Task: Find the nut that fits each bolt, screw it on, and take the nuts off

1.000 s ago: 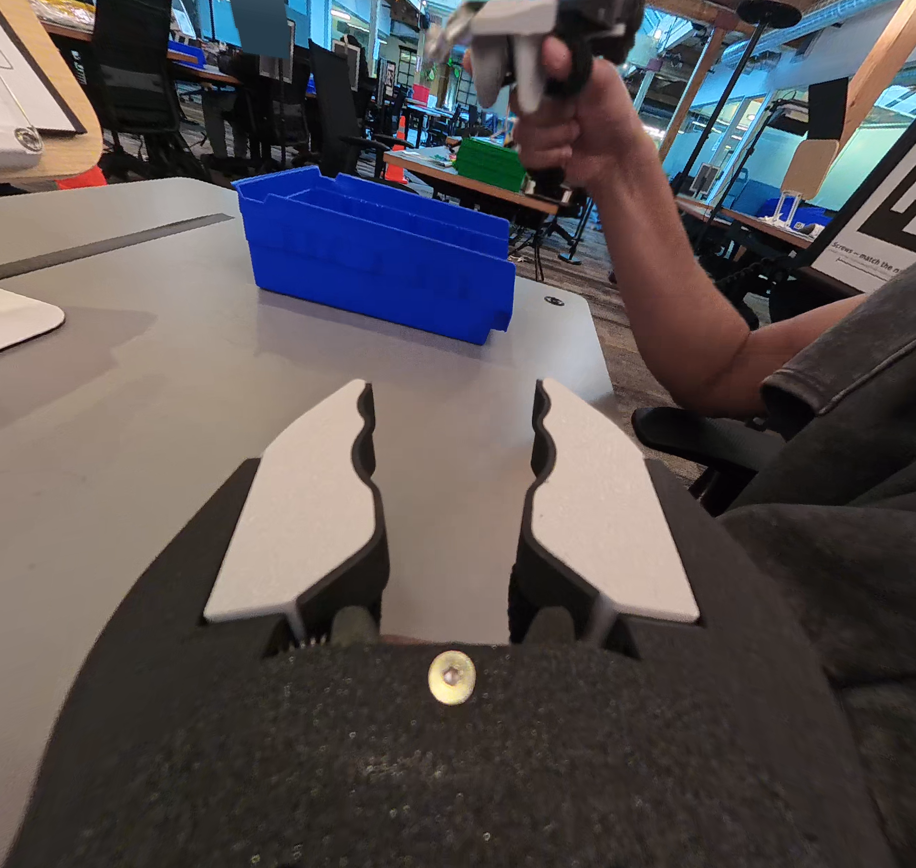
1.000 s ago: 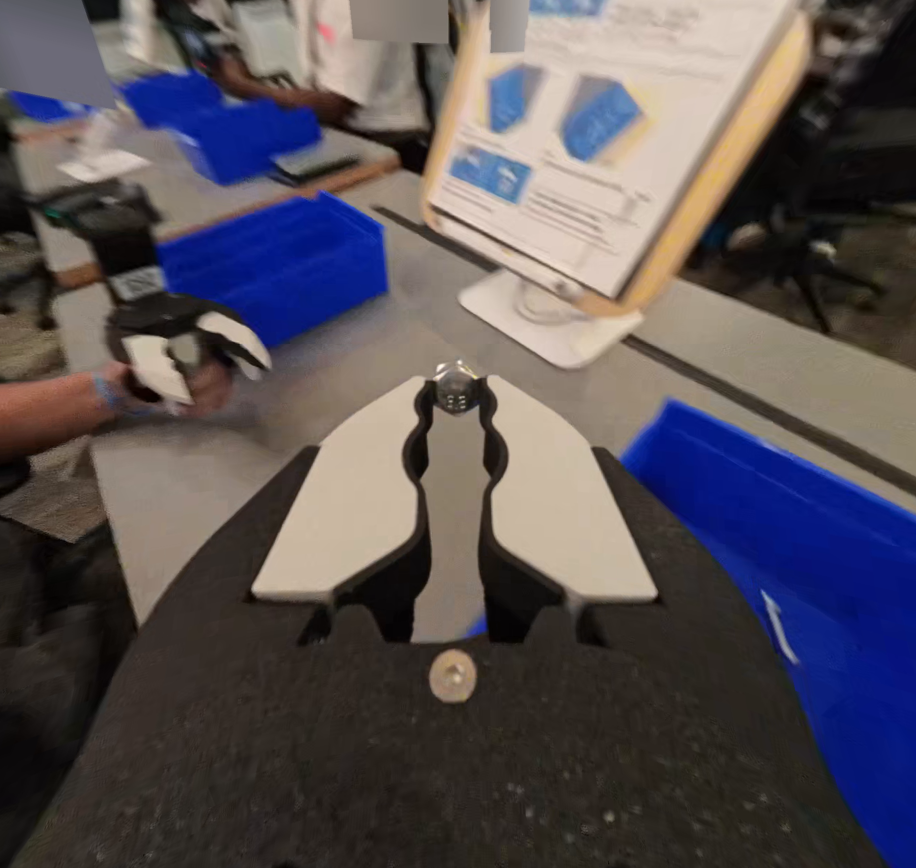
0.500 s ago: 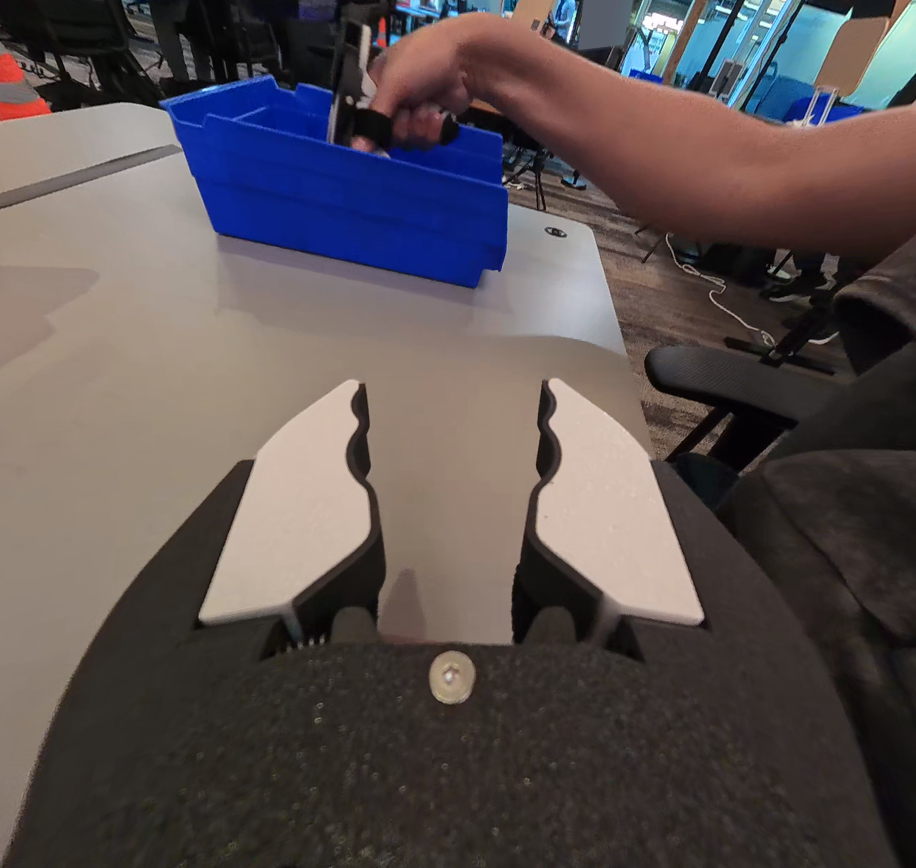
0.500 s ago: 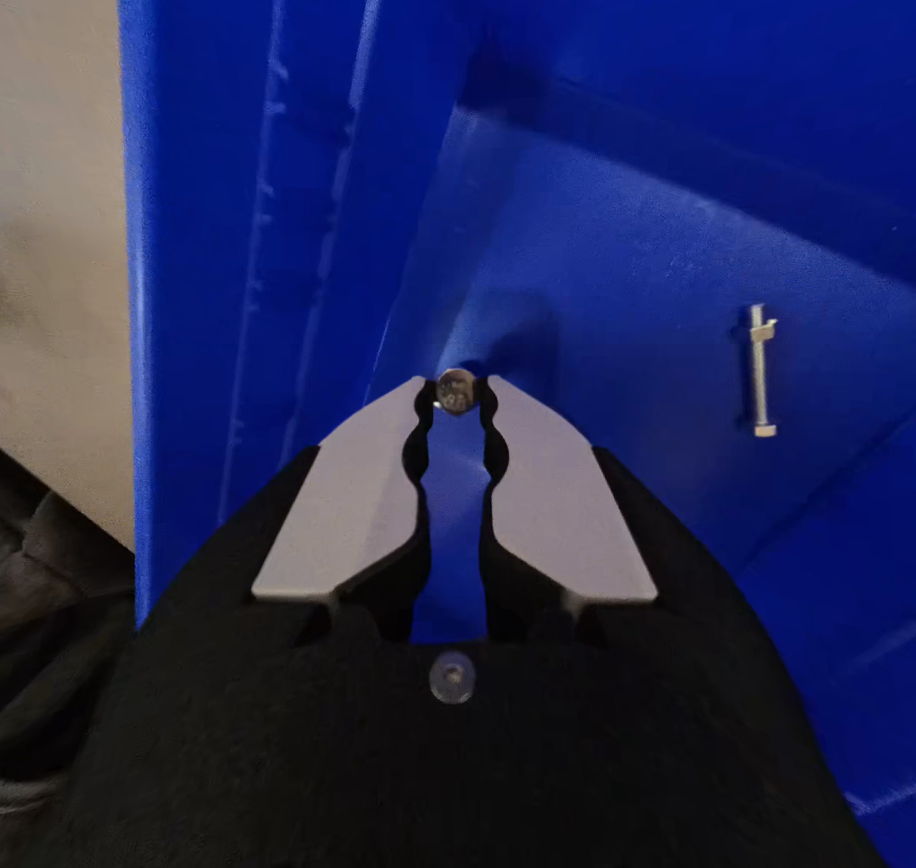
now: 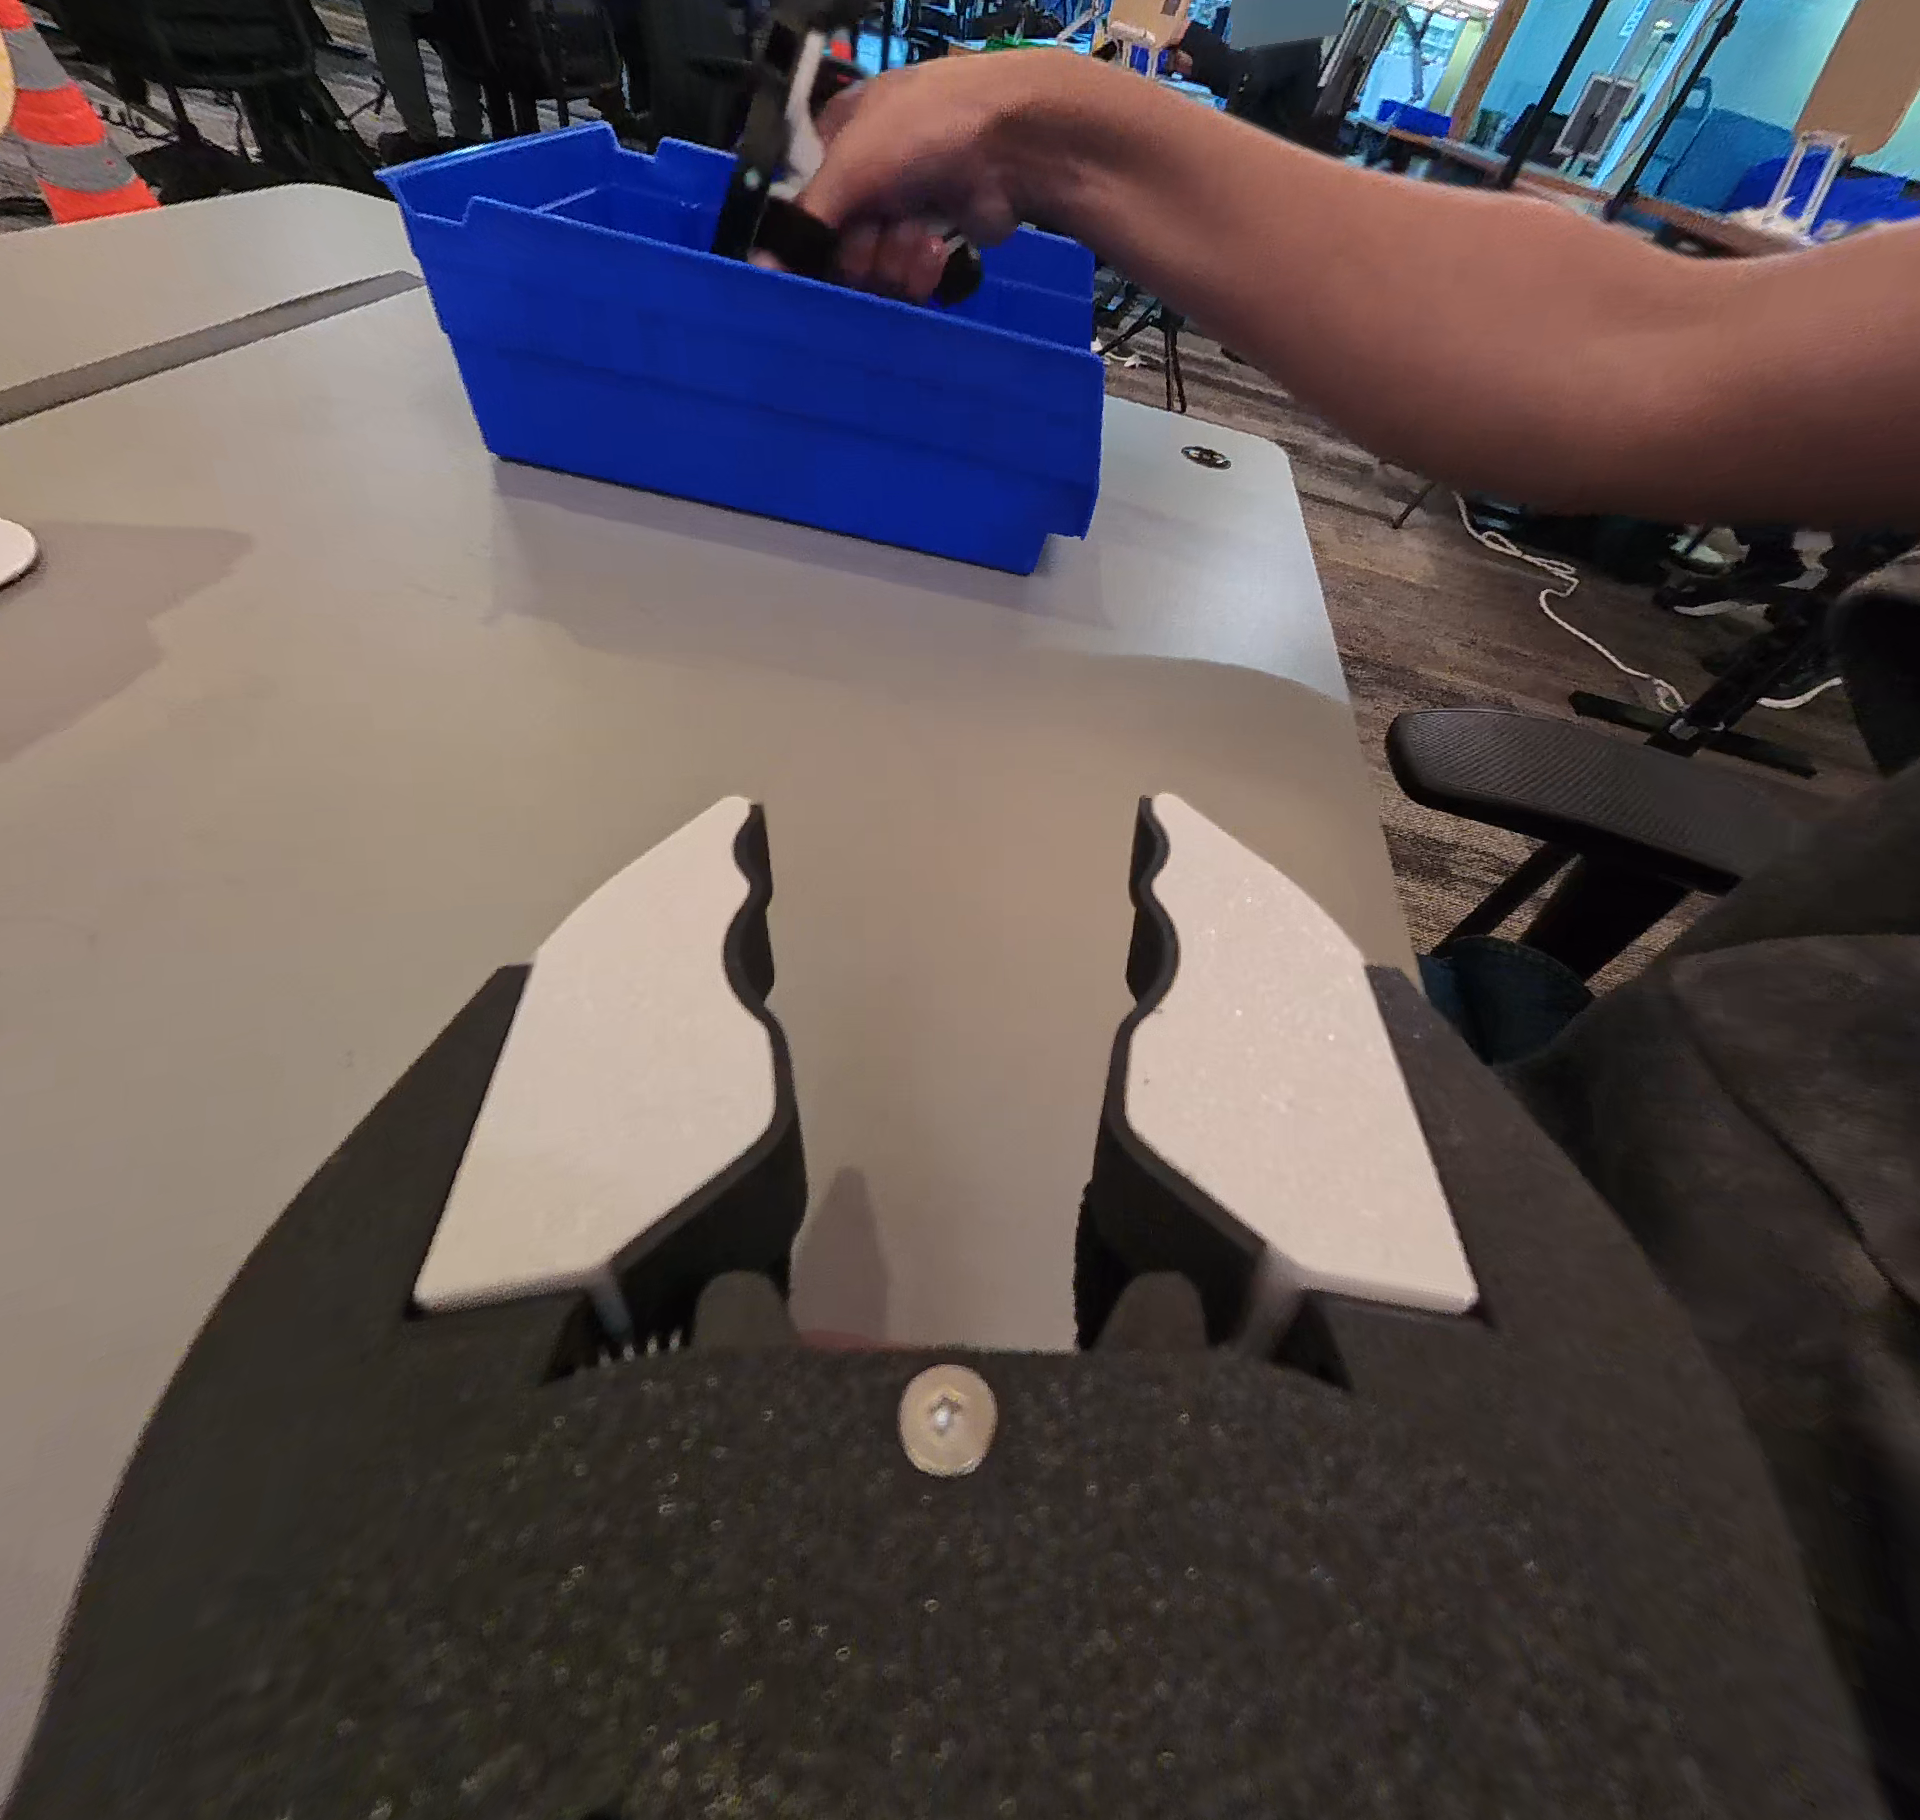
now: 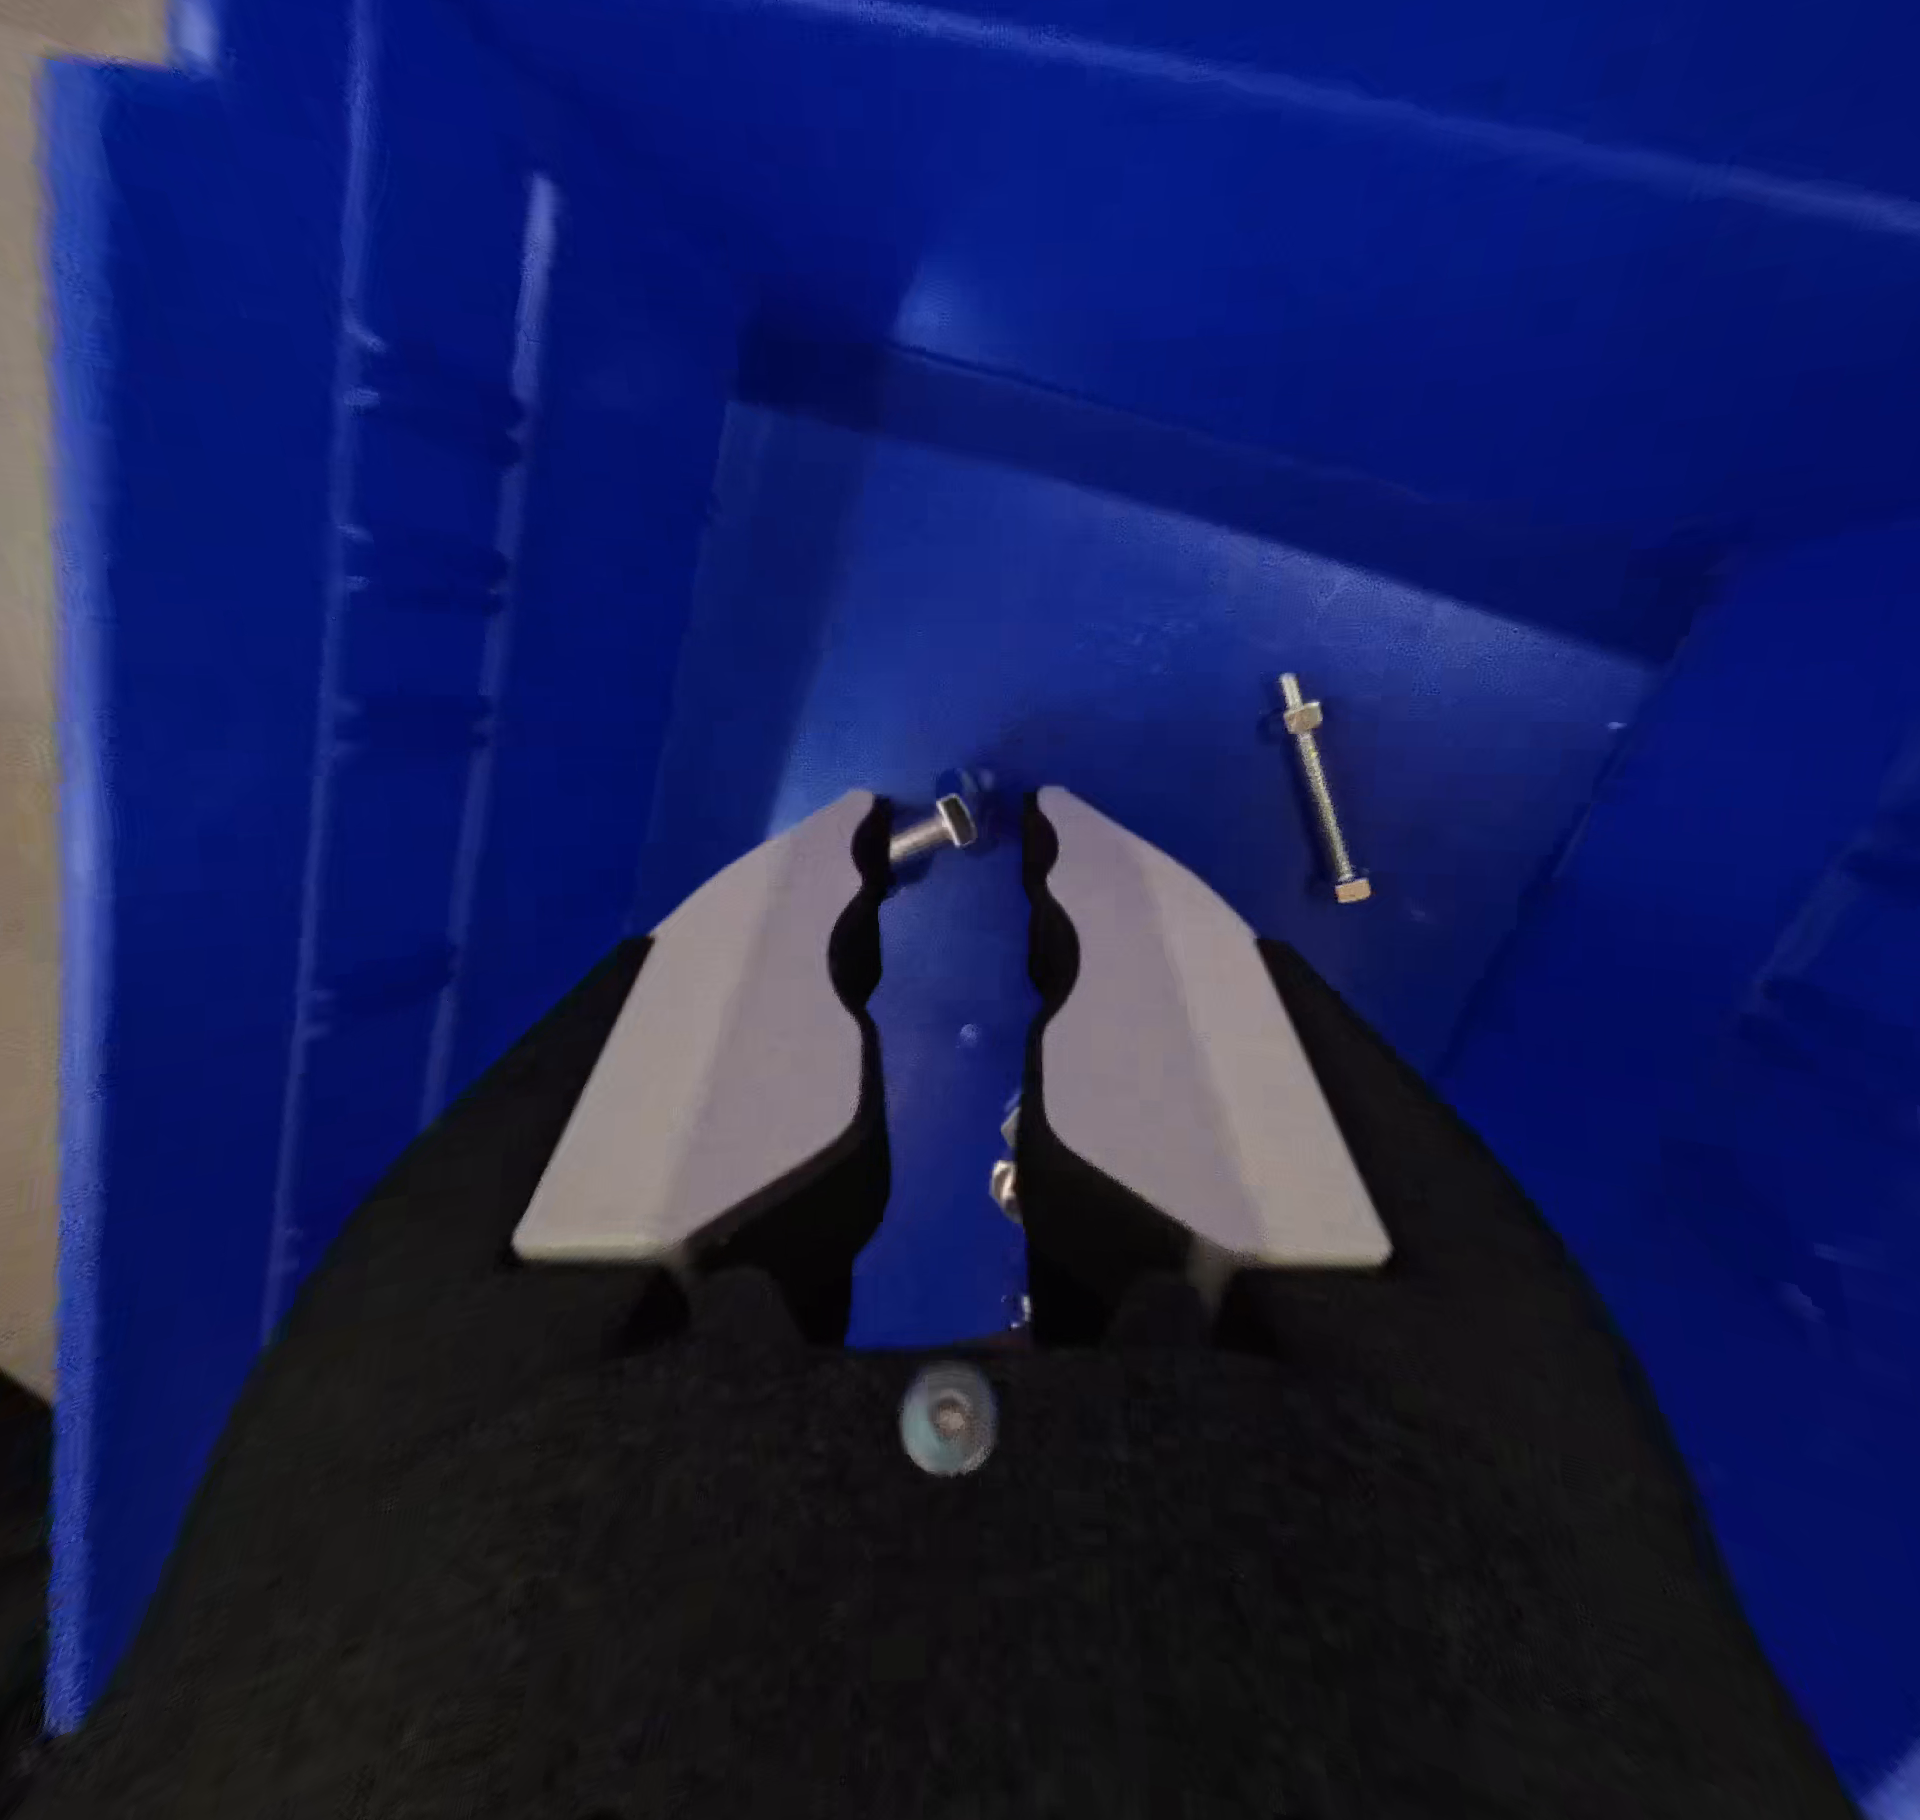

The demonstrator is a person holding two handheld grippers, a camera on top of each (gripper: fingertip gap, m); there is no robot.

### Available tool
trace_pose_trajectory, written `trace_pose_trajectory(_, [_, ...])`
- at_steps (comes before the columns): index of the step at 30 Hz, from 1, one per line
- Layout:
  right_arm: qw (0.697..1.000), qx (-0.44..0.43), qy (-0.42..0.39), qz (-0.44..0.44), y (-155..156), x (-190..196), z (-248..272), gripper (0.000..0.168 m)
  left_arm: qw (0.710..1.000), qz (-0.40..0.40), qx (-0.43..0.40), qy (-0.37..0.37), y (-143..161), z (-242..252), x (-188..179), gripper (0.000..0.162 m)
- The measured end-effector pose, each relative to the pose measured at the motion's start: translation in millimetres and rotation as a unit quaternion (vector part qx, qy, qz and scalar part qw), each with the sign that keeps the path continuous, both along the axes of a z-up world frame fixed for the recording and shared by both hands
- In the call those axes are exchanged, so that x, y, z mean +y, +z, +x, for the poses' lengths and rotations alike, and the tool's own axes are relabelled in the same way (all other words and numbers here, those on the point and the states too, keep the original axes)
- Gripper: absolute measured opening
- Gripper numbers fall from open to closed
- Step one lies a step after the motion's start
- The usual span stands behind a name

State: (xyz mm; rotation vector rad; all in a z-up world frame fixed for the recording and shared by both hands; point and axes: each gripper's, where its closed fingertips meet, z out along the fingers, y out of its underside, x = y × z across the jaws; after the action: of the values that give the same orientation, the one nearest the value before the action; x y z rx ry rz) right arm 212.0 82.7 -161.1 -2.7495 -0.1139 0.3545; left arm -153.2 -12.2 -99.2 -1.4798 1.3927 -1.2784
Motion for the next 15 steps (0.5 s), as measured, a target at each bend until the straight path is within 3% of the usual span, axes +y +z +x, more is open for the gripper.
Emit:
trace_pose_trajectory(1, [0.999,-0.003,0.000,0.052,16.0,3.0,-2.0,0.024,1.000,0.006,0.001,0.009,-0.5,0.0,2.6,0.066])
trace_pose_trajectory(4, [0.960,-0.081,-0.033,0.265,84.7,-4.5,-12.6,0.028,0.997,0.040,0.018,0.066,-5.1,-1.4,18.2,0.066])
trace_pose_trajectory(7, [0.925,-0.126,-0.056,0.355,122.8,-37.8,-61.4,0.033,0.982,0.092,0.067,0.151,-17.1,-2.7,39.7,0.064])
trace_pose_trajectory(11, [0.879,-0.142,-0.071,0.449,141.9,-52.7,-137.6,0.028,0.958,0.150,0.112,0.218,-17.1,-2.7,50.0,0.061])
trace_pose_trajectory(15, [0.886,-0.116,-0.055,0.446,122.7,-46.6,-188.0,0.035,0.944,0.148,0.133,0.262,-8.8,-8.4,48.7,0.060])
